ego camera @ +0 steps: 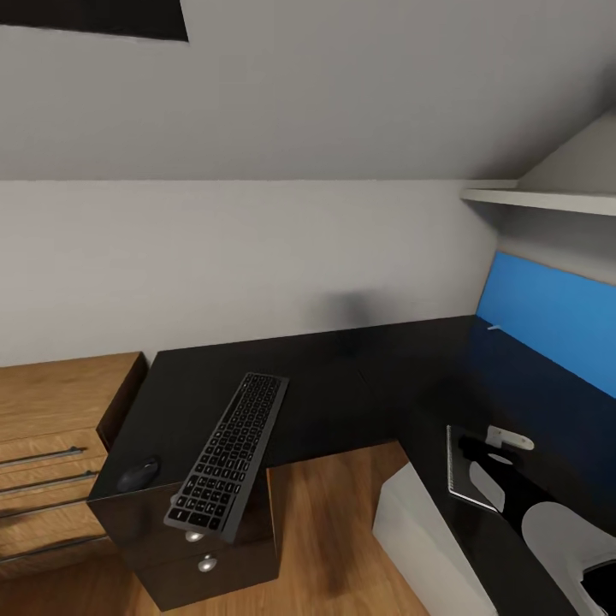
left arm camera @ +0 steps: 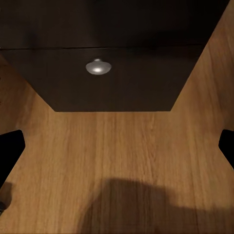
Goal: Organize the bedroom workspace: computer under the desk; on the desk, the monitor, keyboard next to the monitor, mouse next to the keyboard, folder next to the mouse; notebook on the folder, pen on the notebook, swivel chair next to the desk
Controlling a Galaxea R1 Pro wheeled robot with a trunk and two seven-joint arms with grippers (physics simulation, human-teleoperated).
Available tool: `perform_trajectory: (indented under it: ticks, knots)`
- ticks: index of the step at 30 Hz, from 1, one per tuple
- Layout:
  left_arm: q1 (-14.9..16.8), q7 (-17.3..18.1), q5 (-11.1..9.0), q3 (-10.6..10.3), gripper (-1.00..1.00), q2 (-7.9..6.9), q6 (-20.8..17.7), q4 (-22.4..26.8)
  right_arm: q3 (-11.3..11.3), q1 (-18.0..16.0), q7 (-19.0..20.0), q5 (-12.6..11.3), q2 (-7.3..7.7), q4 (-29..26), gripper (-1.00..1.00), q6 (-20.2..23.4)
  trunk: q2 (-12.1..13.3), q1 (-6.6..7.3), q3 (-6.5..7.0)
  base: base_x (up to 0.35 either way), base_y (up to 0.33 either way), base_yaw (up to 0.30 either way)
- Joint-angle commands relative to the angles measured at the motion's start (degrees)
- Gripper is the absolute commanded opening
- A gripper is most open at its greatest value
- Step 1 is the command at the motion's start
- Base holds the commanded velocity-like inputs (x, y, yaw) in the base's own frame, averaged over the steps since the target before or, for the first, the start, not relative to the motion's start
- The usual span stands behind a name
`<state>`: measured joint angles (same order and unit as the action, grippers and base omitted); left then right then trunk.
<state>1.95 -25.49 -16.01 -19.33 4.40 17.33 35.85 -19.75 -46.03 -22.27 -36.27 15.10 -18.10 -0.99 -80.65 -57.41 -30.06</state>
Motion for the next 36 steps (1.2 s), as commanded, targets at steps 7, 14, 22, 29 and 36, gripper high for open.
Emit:
perform_trajectory:
  ticks: [7, 14, 22, 29, 36]
  knots:
    - [0.1, -0.3, -0.6, -0.4, 1.0, -0.09, 0.3, -0.2, -0.6, 0.1, -0.1, -2.1, 0.02, 0.0, 1.0, 0.2, 0.0, 0.0, -0.08, -0.119, 0.069, 0.0]
    - [0.1, -0.3, -0.6, -0.4, 1.0, -0.09, 0.3, -0.2, -0.6, 0.1, -0.2, -2.0, 0.04, 0.0, 1.0, 0.2, 0.0, 0.0, -0.08, -0.051, 0.027, 0.0]
    - [0.1, -0.3, -0.6, -0.4, 1.0, -0.09, 0.3, -0.2, -0.6, 0.1, -0.2, -2.0, 0.08, 0.0, 1.0, 0.2, 0.0, 0.0, -0.08, -0.145, 0.103, 0.0]
    - [0.1, -0.3, -0.5, -0.4, 1.0, -0.09, 0.3, -0.2, -0.6, 0.1, -0.2, -2.0, 0.02, 0.0, 1.0, 0.1, 0.0, 0.0, -0.08, -0.081, 0.058, 0.0]
    - [0.1, -0.3, -0.5, -0.4, 1.0, -0.09, 0.3, -0.2, -0.6, 0.1, -0.2, -2.0, 0.02, 0.0, 1.0, 0.1, 0.0, 0.0, -0.08, -0.137, 0.072, 0.0]
